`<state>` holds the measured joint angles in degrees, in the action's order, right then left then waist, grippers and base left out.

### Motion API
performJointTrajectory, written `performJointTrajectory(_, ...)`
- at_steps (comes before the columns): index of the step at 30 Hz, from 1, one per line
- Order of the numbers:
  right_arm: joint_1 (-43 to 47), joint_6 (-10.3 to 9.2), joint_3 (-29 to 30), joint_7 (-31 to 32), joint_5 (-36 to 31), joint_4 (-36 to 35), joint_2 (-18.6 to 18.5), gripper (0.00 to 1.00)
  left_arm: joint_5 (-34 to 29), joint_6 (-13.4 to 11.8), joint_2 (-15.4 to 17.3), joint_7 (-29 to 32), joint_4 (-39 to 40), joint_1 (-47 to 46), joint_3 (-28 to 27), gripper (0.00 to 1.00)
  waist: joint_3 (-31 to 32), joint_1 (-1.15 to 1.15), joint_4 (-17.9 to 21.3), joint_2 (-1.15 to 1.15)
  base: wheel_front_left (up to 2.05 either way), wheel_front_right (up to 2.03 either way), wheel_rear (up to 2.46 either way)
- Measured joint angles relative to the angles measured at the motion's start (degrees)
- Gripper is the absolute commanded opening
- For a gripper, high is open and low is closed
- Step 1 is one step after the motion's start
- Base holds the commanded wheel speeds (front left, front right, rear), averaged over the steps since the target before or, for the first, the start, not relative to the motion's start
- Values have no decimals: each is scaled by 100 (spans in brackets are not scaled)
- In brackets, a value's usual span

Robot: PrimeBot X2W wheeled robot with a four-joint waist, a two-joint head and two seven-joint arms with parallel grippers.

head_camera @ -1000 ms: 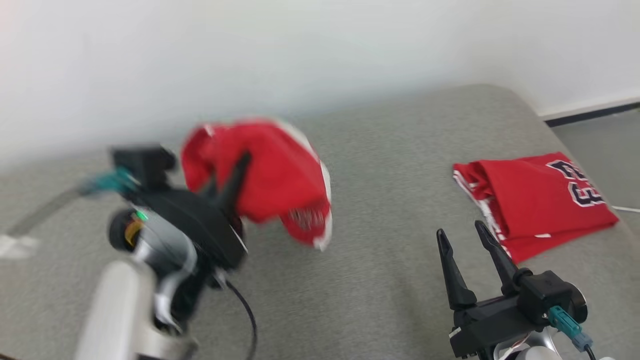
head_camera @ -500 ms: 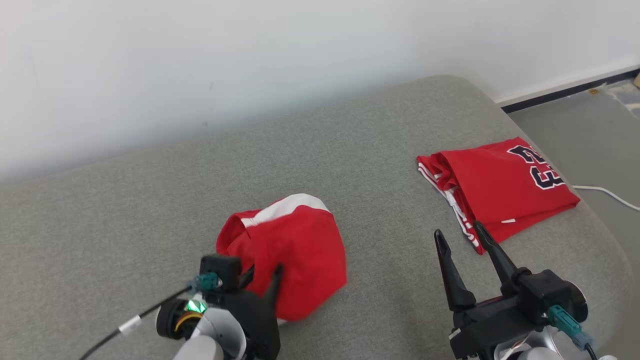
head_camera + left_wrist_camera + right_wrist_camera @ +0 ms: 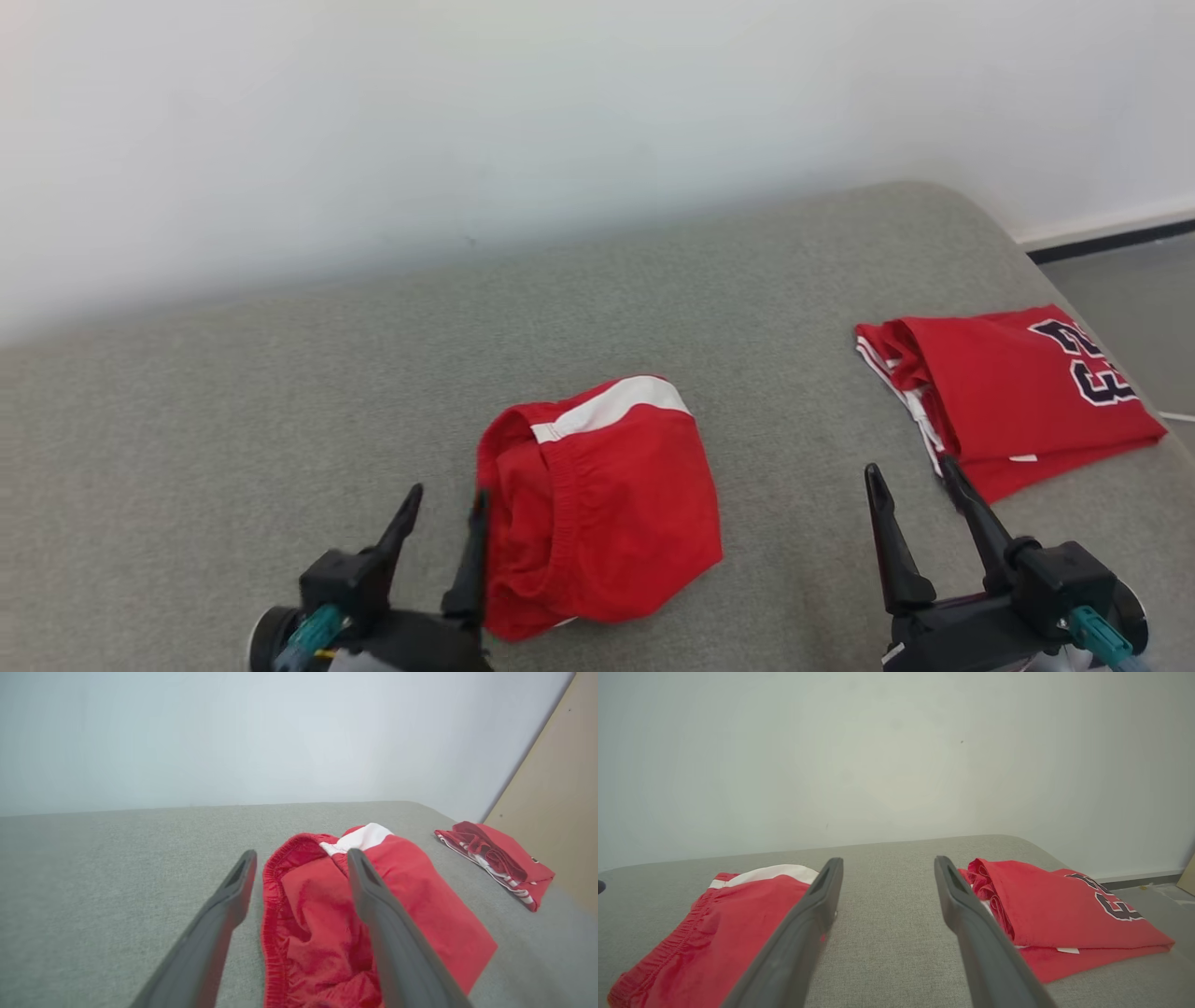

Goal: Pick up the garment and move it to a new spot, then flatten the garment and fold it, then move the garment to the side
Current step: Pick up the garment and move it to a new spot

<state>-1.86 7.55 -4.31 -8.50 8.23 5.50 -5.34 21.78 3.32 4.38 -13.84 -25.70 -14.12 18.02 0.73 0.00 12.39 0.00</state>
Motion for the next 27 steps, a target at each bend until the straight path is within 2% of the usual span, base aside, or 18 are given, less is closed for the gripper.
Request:
performJointTrajectory(5, 119, 0, 164, -99, 1, 96, -2, 100, -45, -219, 124, -105, 766, 621, -478, 100, 109, 0, -250, 0, 0, 0, 0)
performJointTrajectory(12, 235, 0, 307, -338, 40, 436, -74, 100, -278, -288, 124, -121, 1529, 1285, -1141, 100, 229, -1, -495, 0, 0, 0, 0)
performJointTrajectory(17, 324, 0, 374, -501, 42, 712, -77, 100, -625, -120, 146, -121, 1645, 1622, -1435, 100, 306, -1, -642, 0, 0, 0, 0)
performJointTrajectory(19, 329, 0, 370, -565, 42, 848, -79, 100, -847, 23, 226, -121, 1636, 1761, -1559, 100, 351, 0, -675, 0, 0, 0, 0)
performJointTrajectory(27, 362, 0, 280, -622, 42, 1104, -79, 100, -1084, 252, 282, -121, 1421, 2167, -1852, 100, 448, -1, -688, 0, 0, 0, 0)
